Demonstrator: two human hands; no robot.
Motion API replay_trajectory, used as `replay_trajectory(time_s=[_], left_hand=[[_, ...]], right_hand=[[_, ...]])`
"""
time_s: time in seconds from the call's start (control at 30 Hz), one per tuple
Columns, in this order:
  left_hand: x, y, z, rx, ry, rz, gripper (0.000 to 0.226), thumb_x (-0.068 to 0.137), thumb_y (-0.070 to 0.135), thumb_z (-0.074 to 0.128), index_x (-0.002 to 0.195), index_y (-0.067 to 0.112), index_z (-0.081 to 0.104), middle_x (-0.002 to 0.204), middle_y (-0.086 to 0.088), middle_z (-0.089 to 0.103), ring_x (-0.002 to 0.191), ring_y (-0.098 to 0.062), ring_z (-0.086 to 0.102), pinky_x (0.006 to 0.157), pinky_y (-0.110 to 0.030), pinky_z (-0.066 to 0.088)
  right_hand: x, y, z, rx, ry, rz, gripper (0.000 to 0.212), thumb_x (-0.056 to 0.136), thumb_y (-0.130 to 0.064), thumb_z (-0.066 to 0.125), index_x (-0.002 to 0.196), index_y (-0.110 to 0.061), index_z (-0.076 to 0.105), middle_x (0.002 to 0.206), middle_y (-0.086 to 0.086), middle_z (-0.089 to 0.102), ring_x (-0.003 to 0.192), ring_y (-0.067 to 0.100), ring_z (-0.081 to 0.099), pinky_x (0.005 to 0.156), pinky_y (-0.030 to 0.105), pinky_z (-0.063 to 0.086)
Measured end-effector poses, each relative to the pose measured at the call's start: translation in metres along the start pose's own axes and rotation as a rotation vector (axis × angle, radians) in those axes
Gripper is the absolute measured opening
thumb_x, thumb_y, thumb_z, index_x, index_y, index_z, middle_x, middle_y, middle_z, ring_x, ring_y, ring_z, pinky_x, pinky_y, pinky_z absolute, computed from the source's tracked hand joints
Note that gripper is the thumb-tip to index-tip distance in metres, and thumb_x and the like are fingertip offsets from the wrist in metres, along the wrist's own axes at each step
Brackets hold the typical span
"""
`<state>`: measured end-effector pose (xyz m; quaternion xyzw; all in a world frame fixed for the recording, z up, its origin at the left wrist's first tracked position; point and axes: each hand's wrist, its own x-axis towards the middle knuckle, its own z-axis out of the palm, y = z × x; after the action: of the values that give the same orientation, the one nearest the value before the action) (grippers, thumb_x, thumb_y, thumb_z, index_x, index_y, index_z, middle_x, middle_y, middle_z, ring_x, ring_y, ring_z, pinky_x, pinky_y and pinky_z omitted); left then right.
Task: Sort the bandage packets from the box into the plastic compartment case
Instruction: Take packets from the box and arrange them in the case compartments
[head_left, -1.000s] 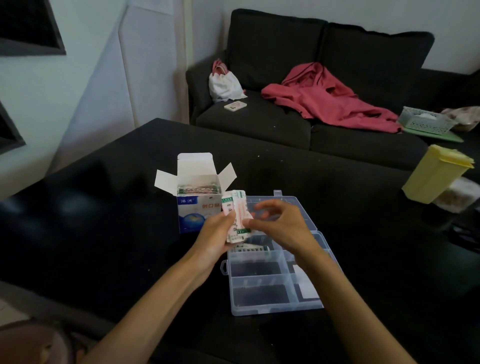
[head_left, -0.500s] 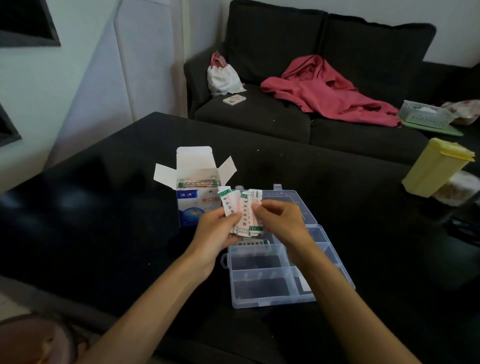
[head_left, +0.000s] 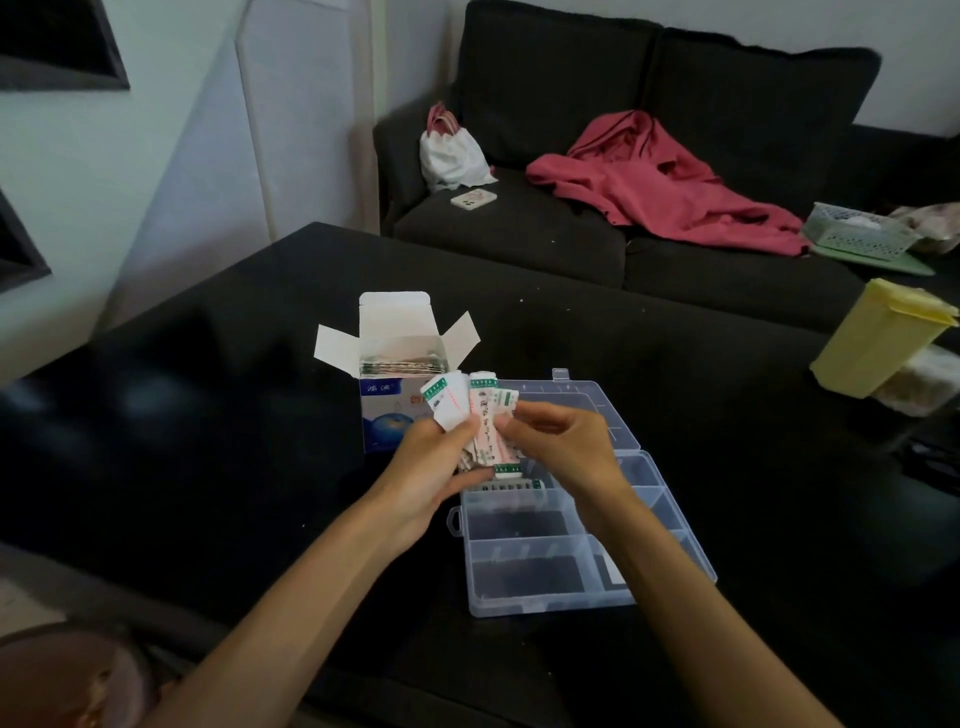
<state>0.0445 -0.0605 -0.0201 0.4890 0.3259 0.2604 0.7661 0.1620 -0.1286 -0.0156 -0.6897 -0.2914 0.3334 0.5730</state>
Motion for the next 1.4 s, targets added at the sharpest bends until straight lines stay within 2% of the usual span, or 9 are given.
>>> replay_trajectory(time_s=[0.13, 0.3, 0.53, 0.67, 0.8, 0.93, 1.07, 1.23, 1.4], left_hand=[[0.001, -0.003, 0.002, 0.104, 0.111, 0.121, 0.028, 0.093, 0.002, 0.053, 0.116, 0.017, 0.058, 0.097, 0.001, 0.068, 0.073, -0.006, 0.068, 0.060, -0.019, 0.057], [0.002, -0.008, 0.003, 0.059, 0.249, 0.170, 0.038, 0.085, -0.007, 0.061, 0.119, 0.009, 0.059, 0.104, -0.007, 0.068, 0.075, -0.010, 0.067, 0.056, -0.019, 0.056], [0.004, -0.005, -0.004, 0.024, 0.209, 0.132, 0.032, 0.086, 0.001, 0.064, 0.117, 0.009, 0.061, 0.094, 0.000, 0.070, 0.077, -0.009, 0.068, 0.058, -0.021, 0.057], [0.005, 0.003, -0.017, 0.003, 0.254, 0.108, 0.035, 0.086, 0.000, 0.063, 0.119, 0.009, 0.059, 0.094, 0.000, 0.067, 0.081, -0.010, 0.066, 0.056, -0.020, 0.057], [0.007, 0.006, -0.027, -0.019, 0.297, 0.085, 0.042, 0.084, 0.001, 0.065, 0.125, 0.007, 0.057, 0.113, -0.010, 0.066, 0.089, -0.016, 0.066, 0.055, -0.021, 0.057], [0.005, 0.005, -0.029, -0.034, 0.287, 0.073, 0.041, 0.084, 0.000, 0.065, 0.124, 0.006, 0.057, 0.111, -0.011, 0.067, 0.087, -0.016, 0.066, 0.056, -0.021, 0.057], [0.006, 0.005, -0.030, -0.048, 0.269, 0.055, 0.038, 0.084, 0.001, 0.065, 0.121, 0.007, 0.058, 0.101, -0.007, 0.069, 0.084, -0.014, 0.067, 0.057, -0.022, 0.058], [0.005, 0.004, -0.028, -0.048, 0.242, 0.043, 0.033, 0.086, 0.001, 0.064, 0.117, 0.009, 0.059, 0.093, -0.004, 0.069, 0.080, -0.012, 0.067, 0.059, -0.022, 0.058], [0.005, 0.004, -0.027, -0.061, 0.217, 0.037, 0.031, 0.086, 0.000, 0.062, 0.117, 0.009, 0.059, 0.096, -0.006, 0.069, 0.083, -0.014, 0.067, 0.063, -0.024, 0.059]], right_hand=[[0.002, 0.000, 0.001, 0.010, -0.044, 0.036, 0.018, 0.083, -0.018, 0.068, 0.102, -0.018, 0.068, 0.081, -0.006, 0.069, 0.066, 0.007, 0.069, 0.054, 0.016, 0.054], [0.001, 0.002, 0.008, -0.116, -0.024, -0.072, 0.021, 0.088, -0.018, 0.062, 0.109, -0.017, 0.067, 0.089, -0.007, 0.068, 0.072, 0.005, 0.066, 0.053, 0.013, 0.051], [0.008, 0.001, -0.015, -0.145, -0.080, 0.016, 0.015, 0.093, -0.018, 0.055, 0.104, -0.018, 0.065, 0.092, -0.002, 0.067, 0.080, 0.012, 0.066, 0.065, 0.024, 0.056], [0.016, -0.006, -0.035, -0.537, -0.204, -0.173, 0.028, 0.094, -0.014, 0.051, 0.120, -0.013, 0.060, 0.108, -0.001, 0.061, 0.094, 0.013, 0.059, 0.073, 0.022, 0.052], [0.018, 0.007, -0.026, -0.910, -0.406, -0.282, 0.030, 0.094, -0.012, 0.051, 0.123, -0.016, 0.059, 0.124, 0.004, 0.060, 0.113, 0.017, 0.056, 0.095, 0.032, 0.046], [0.018, 0.017, -0.016, -0.920, -0.350, -0.304, 0.027, 0.087, -0.020, 0.064, 0.112, -0.021, 0.054, 0.119, -0.001, 0.061, 0.109, 0.015, 0.058, 0.091, 0.029, 0.047], [0.021, 0.018, -0.016, -0.927, -0.375, -0.271, 0.022, 0.088, -0.028, 0.062, 0.107, -0.018, 0.068, 0.116, 0.001, 0.066, 0.097, 0.007, 0.059, 0.087, 0.026, 0.049], [0.021, 0.013, -0.012, -1.106, -0.447, -0.245, 0.030, 0.096, -0.014, 0.048, 0.123, -0.011, 0.060, 0.127, 0.007, 0.058, 0.112, 0.023, 0.056, 0.095, 0.033, 0.045], [0.022, 0.015, -0.010, -1.134, -0.340, -0.347, 0.026, 0.089, -0.009, 0.060, 0.111, -0.021, 0.067, 0.115, 0.002, 0.066, 0.101, 0.017, 0.062, 0.091, 0.035, 0.052]])
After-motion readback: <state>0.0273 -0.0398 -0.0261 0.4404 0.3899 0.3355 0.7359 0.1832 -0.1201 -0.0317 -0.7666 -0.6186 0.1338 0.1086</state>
